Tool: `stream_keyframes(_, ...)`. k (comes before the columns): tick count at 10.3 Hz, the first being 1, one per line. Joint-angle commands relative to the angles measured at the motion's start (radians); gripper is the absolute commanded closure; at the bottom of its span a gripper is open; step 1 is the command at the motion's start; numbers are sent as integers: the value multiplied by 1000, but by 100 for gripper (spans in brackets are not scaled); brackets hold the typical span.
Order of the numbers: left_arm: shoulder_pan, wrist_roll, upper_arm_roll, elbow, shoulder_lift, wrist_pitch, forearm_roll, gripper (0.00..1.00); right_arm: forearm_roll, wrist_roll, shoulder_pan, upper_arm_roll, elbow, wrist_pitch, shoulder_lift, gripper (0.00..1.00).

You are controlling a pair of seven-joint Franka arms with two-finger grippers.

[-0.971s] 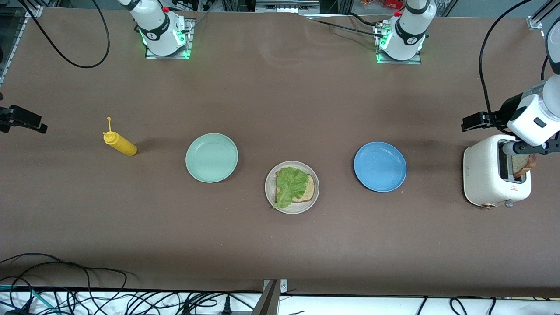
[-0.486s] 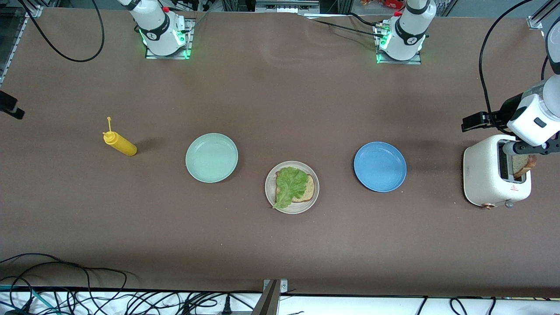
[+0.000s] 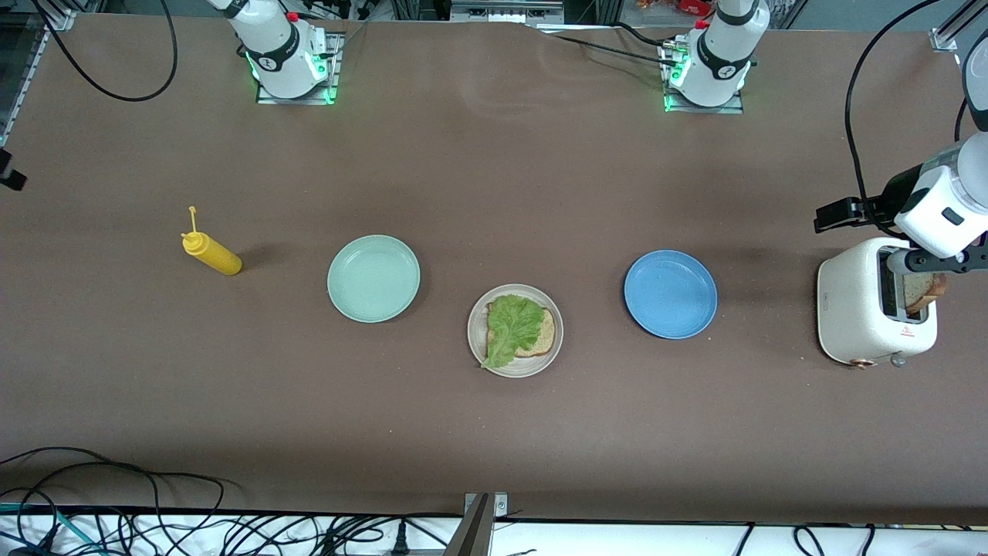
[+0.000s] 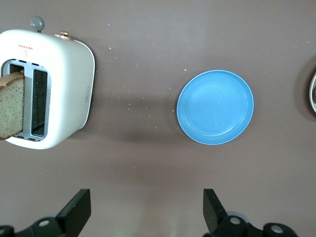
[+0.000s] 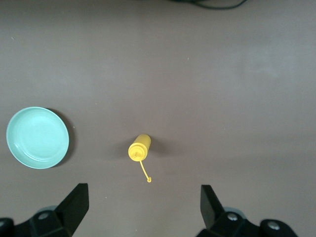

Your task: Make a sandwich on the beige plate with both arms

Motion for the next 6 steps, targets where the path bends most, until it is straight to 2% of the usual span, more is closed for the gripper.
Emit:
stream_keyframes(1,5,18,-5,-4,-2,8,19,0,-19,15,7,11,6,7,44,0)
stream_keyframes(6,5,18,-5,-5,-2,14,19,0,-27,15,8,13,-5,4,73,0)
